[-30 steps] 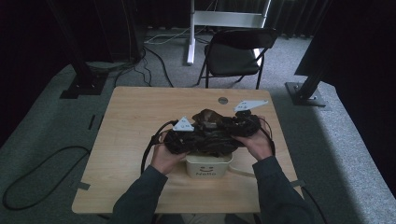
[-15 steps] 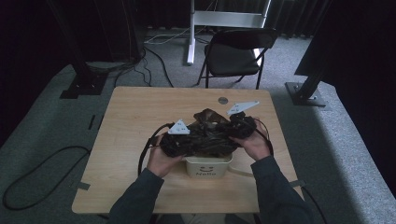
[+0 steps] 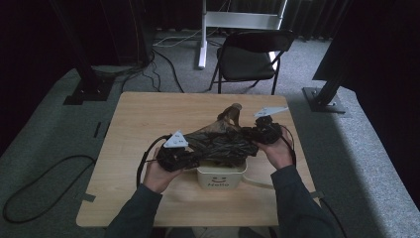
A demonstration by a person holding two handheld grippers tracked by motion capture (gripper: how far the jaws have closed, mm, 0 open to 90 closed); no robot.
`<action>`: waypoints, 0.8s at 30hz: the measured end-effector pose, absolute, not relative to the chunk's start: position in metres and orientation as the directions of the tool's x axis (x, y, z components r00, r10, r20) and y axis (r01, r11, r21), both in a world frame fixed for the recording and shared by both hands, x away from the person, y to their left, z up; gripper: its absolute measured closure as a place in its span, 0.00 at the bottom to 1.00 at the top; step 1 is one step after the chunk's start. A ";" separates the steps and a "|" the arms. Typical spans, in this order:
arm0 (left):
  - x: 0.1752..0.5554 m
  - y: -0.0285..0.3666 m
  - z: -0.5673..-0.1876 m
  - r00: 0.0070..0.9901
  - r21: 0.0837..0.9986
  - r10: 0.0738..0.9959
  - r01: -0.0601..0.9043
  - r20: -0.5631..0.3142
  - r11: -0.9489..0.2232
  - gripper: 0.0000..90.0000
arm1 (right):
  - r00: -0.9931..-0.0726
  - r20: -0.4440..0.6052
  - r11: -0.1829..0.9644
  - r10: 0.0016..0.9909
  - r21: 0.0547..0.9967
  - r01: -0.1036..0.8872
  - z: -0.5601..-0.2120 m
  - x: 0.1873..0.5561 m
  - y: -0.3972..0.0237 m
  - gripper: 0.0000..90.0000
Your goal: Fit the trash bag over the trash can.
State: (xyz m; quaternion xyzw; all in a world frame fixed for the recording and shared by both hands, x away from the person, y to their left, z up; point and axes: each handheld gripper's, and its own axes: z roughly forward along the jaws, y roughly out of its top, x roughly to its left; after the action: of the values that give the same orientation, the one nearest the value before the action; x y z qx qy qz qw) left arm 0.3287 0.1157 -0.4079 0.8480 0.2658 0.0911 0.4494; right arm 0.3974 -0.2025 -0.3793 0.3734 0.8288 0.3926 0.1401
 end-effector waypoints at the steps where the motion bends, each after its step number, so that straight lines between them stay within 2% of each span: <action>1: 0.328 0.118 -0.408 0.840 0.809 0.537 0.372 -0.085 -0.454 1.00 | -0.677 0.065 0.407 0.733 0.756 0.513 -0.380 0.398 -0.204 0.99; 24: 0.327 0.175 -0.417 0.745 0.808 0.657 0.453 -0.111 -0.377 1.00 | -0.606 0.060 0.372 0.794 0.740 0.560 -0.388 0.402 -0.229 0.99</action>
State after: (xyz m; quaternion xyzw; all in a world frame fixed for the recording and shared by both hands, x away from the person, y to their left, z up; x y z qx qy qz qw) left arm 0.3268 0.1754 -0.4167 0.8217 0.3377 0.1150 0.4444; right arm 0.4020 -0.2286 -0.3882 0.4160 0.8136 0.3754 0.1552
